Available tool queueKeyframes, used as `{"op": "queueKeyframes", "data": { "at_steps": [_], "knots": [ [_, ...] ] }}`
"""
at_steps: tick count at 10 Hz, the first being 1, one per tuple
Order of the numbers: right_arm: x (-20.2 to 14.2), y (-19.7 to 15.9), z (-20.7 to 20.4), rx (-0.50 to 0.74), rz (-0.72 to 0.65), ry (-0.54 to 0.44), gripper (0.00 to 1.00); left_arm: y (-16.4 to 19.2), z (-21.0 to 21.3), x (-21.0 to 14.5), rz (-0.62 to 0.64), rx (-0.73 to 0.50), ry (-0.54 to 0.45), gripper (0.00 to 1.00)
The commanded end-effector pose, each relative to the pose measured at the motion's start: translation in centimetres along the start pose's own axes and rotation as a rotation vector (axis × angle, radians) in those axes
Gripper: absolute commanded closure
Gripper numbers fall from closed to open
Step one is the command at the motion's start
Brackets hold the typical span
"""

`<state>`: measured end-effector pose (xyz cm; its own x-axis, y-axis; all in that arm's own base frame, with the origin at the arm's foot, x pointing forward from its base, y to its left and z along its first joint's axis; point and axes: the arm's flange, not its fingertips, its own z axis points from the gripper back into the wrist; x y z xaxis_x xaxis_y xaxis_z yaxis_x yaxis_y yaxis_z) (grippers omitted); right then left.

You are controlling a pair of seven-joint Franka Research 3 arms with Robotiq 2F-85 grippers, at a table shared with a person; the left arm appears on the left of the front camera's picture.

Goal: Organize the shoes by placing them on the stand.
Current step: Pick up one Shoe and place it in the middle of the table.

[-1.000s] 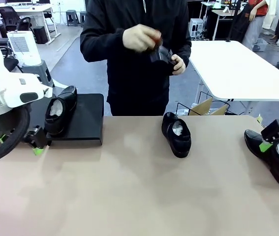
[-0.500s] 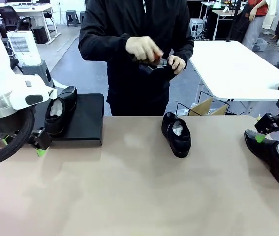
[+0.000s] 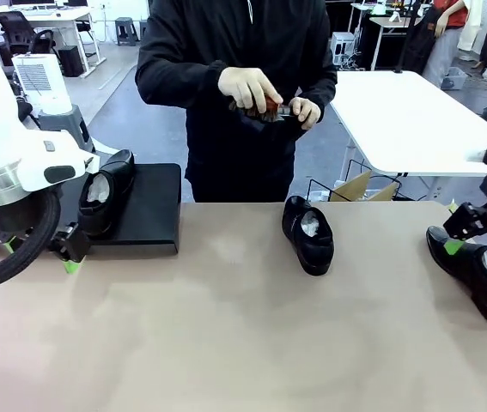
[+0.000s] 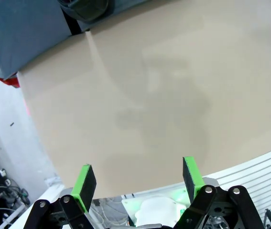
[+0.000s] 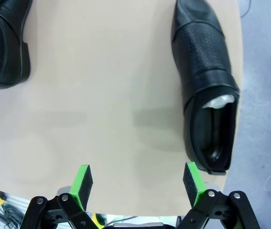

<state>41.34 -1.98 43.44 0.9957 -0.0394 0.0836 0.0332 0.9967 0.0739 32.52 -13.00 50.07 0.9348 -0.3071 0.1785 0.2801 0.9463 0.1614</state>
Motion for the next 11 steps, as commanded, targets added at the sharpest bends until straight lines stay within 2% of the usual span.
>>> {"op": "queueKeyframes", "data": {
  "at_steps": [1,3,5,6,7,8,9,11],
  "knots": [
    [3.2,2.9,-2.5,0.017,0.032,0.128,0.0,0.0,-0.1,0.0,0.014,-0.014,-0.01,0.06],
    [4.0,4.0,-3.9,-0.054,0.013,0.135,0.0,0.0,-0.1,0.0,0.014,-0.014,-0.01,0.06],
    [5.4,2.8,-4.0,-0.06,-0.015,0.164,0.0,0.0,-0.1,0.0,0.014,-0.014,-0.01,0.06],
    [5.9,2.5,-3.5,-0.061,-0.042,0.131,0.0,0.0,-0.1,0.0,0.014,-0.014,-0.01,0.06],
    [4.3,3.7,-5.1,-0.026,0.012,0.143,0.0,0.0,-0.1,0.0,0.014,-0.014,-0.01,0.06],
    [5.1,3.0,-4.6,-0.026,-0.009,0.136,0.0,0.0,-0.1,0.0,0.014,-0.014,-0.01,0.06],
    [5.8,2.2,-5.5,-0.077,-0.038,0.15,0.0,0.0,-0.1,0.0,0.014,-0.014,-0.01,0.06],
    [7.8,-1.6,-5.8,-0.09,-0.146,0.149,0.0,0.0,-0.1,0.0,0.014,-0.014,-0.01,0.06]
  ]
}}
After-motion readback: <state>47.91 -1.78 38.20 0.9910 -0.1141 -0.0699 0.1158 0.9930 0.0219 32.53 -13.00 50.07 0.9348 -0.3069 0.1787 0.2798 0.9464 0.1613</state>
